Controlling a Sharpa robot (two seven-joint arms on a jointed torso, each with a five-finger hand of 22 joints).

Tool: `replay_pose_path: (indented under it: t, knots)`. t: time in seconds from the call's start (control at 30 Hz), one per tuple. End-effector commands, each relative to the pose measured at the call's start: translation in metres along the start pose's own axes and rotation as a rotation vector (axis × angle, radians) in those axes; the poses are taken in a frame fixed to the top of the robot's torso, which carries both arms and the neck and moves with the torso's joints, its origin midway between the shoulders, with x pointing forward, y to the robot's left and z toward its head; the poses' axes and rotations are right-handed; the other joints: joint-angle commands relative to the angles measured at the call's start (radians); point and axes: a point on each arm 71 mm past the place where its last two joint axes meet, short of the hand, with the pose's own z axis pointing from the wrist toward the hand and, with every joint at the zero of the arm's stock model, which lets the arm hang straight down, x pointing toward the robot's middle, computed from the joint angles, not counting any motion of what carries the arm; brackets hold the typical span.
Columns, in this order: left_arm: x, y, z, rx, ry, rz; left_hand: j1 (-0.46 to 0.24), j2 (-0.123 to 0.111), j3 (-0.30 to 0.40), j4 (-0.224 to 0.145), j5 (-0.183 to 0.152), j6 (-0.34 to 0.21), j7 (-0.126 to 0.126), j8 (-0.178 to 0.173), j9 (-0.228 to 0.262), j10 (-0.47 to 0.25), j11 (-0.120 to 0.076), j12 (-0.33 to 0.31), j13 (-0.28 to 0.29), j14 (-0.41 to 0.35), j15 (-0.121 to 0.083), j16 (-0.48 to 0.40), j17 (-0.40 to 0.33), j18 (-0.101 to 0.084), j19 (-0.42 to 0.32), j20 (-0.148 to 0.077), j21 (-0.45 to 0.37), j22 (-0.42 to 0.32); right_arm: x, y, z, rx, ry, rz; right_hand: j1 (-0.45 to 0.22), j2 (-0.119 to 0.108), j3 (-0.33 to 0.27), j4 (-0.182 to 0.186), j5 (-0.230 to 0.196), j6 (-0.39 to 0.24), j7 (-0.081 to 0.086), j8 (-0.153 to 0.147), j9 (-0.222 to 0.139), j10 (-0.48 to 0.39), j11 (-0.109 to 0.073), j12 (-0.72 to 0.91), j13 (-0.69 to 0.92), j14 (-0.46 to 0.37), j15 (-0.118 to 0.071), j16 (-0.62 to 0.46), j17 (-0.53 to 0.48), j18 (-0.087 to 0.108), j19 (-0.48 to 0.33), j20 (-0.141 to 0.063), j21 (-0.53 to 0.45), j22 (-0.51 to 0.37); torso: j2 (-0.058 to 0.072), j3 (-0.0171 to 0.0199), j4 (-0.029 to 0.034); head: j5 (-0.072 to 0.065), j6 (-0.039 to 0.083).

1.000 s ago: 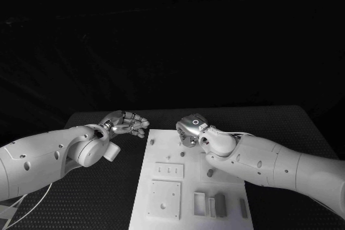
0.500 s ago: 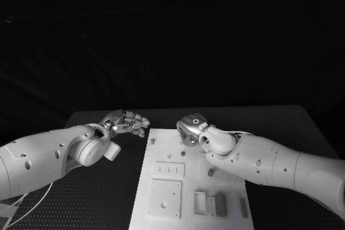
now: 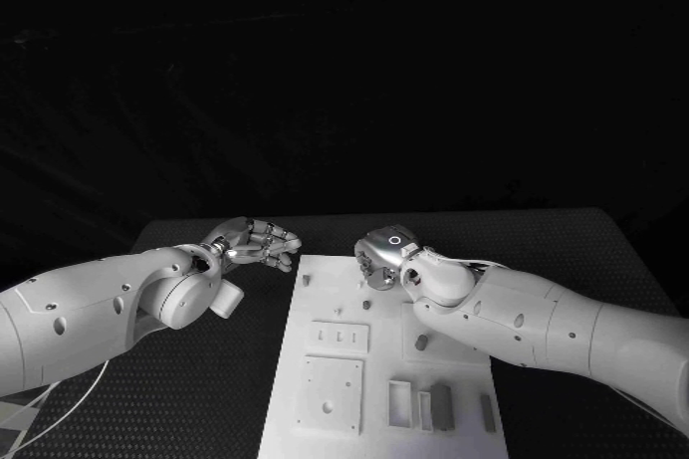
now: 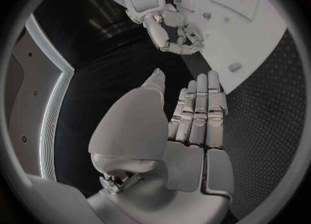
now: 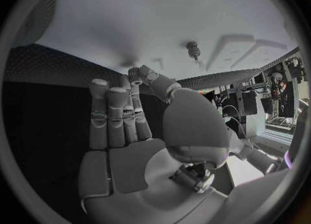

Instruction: Assemble the parts on the task board

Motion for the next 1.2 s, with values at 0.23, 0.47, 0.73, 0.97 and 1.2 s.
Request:
replay_pose_path:
  t: [0.23,0.47,0.73,0.97,1.2]
  knots:
    - [-0.001,0.0,0.0,0.003,-0.002,-0.004,-0.005,0.001,0.006,0.0,0.0,-0.004,0.026,-0.003,0.001,0.0,0.002,-0.005,0.002,0.009,0.0,-0.007,0.003,0.012,0.001,-0.004,-0.005,0.001,-0.004,-0.005,0.001,0.02,-0.03,0.061,-0.036,-0.084,0.0,0.043,-0.006,-0.072,0.019,-0.034,-0.02,-0.084,0.032,-0.043,-0.021,-0.061,0.036,-0.045,-0.026,0.078,-0.065,0.029,-0.049,-0.005,0.0,0.0017,-0.0013,0.004,-0.002]
    - [-0.001,0.0,0.0,0.002,-0.003,-0.004,-0.005,0.002,0.006,0.001,0.0,-0.005,0.027,-0.004,0.001,0.0,0.002,-0.005,0.002,0.009,0.0,-0.008,0.004,0.012,0.001,-0.004,-0.005,0.002,-0.004,-0.005,-0.001,0.021,-0.032,0.071,-0.033,-0.09,0.0,0.052,-0.006,-0.081,0.018,-0.035,-0.021,-0.091,0.034,-0.041,-0.023,-0.063,0.038,-0.043,-0.027,0.081,-0.065,0.032,-0.051,-0.005,0.0,0.0019,-0.0011,0.003,-0.004]
    - [-0.003,0.0,-0.001,0.002,-0.005,-0.003,-0.005,0.002,0.005,0.0,0.0,-0.005,0.027,-0.004,0.001,0.0,0.002,-0.006,0.002,0.009,0.0,-0.008,0.004,0.012,0.0,-0.004,-0.005,0.002,-0.009,-0.007,-0.008,0.016,-0.047,0.11,-0.028,-0.09,-0.001,0.058,-0.006,-0.081,0.023,-0.033,-0.022,-0.091,0.033,-0.039,-0.023,-0.059,0.037,-0.038,-0.028,0.085,-0.061,0.034,-0.049,-0.004,0.0,0.0018,-0.0007,0.003,-0.002]
    - [-0.007,0.002,-0.003,0.0,-0.018,-0.002,-0.004,0.002,0.005,0.0,0.0,-0.005,0.026,-0.004,0.001,0.0,0.002,-0.006,0.002,0.009,0.0,-0.009,0.005,0.012,0.0,-0.004,-0.005,0.002,-0.028,-0.019,-0.02,0.012,-0.066,0.134,-0.02,-0.087,-0.002,0.061,-0.006,-0.077,0.027,-0.028,-0.021,-0.087,0.032,-0.035,-0.023,-0.053,0.036,-0.031,-0.028,0.086,-0.055,0.034,-0.045,-0.001,-0.001,0.0047,-0.0052,0.002,0.006]
    - [-0.009,0.002,-0.003,0.009,-0.013,-0.004,-0.002,0.0,0.005,0.0,0.0,-0.004,0.024,-0.004,0.002,0.001,0.001,-0.007,0.002,0.009,0.0,-0.01,0.006,0.012,0.0,-0.004,-0.006,0.002,-0.043,-0.047,-0.041,-0.028,-0.022,0.257,-0.017,-0.087,-0.008,0.065,-0.006,-0.08,0.029,-0.027,-0.022,-0.082,0.028,-0.032,-0.022,-0.041,0.032,-0.02,-0.028,0.086,-0.04,0.028,-0.037,0.002,-0.004,0.0081,-0.0132,-0.005,0.02]
